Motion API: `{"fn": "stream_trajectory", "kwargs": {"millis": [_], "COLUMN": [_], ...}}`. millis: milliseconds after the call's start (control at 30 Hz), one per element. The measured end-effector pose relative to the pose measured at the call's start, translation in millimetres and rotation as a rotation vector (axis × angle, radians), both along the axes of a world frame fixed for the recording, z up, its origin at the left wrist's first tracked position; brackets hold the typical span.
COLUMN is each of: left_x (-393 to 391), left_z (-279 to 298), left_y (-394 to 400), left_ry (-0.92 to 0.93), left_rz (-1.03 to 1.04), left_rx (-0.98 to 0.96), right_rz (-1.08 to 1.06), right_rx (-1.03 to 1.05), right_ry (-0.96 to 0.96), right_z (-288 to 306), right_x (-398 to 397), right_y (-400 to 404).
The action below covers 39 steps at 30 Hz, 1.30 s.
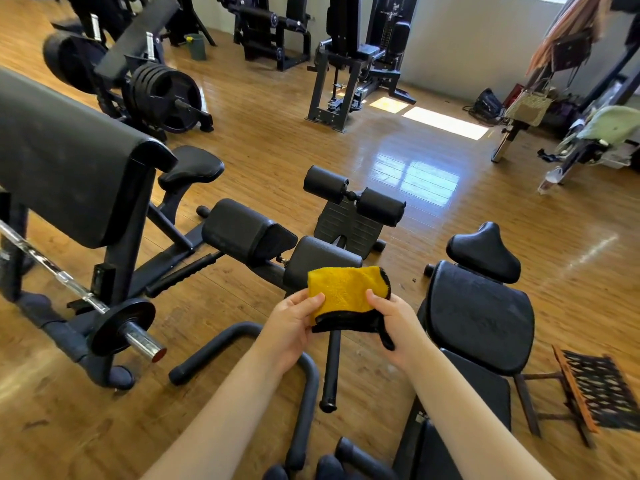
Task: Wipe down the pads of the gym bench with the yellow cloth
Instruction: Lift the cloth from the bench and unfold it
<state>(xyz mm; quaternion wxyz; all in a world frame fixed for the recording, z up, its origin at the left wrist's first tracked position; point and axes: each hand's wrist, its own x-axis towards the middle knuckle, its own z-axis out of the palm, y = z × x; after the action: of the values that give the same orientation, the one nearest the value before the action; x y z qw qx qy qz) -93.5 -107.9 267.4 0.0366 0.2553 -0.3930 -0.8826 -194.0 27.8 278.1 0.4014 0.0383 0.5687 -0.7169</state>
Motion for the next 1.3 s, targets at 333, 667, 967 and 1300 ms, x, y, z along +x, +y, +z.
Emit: {"fn": "stream_trajectory", "kwargs": {"millis": [333, 667, 967, 1300], "left_x": [4, 11, 4, 9], "left_z": [17, 19, 23, 17], "left_y": [7, 12, 22, 18], "left_ry": [0.085, 0.018, -0.101, 0.059], "left_rz": [0.092, 0.029, 0.128, 0.067], "left_rx": [-0.15, -0.293, -0.366, -0.055], "right_rz": [0.277, 0.119, 0.024, 0.222], "right_rx": [0.198, 0.125, 0.198, 0.25], "right_ry": [1.115, 0.8, 1.089, 1.221], "right_z": [8, -1, 7, -3], "right_x": [27, 34, 43, 52], "right_y": [-5, -6, -7, -1]}}
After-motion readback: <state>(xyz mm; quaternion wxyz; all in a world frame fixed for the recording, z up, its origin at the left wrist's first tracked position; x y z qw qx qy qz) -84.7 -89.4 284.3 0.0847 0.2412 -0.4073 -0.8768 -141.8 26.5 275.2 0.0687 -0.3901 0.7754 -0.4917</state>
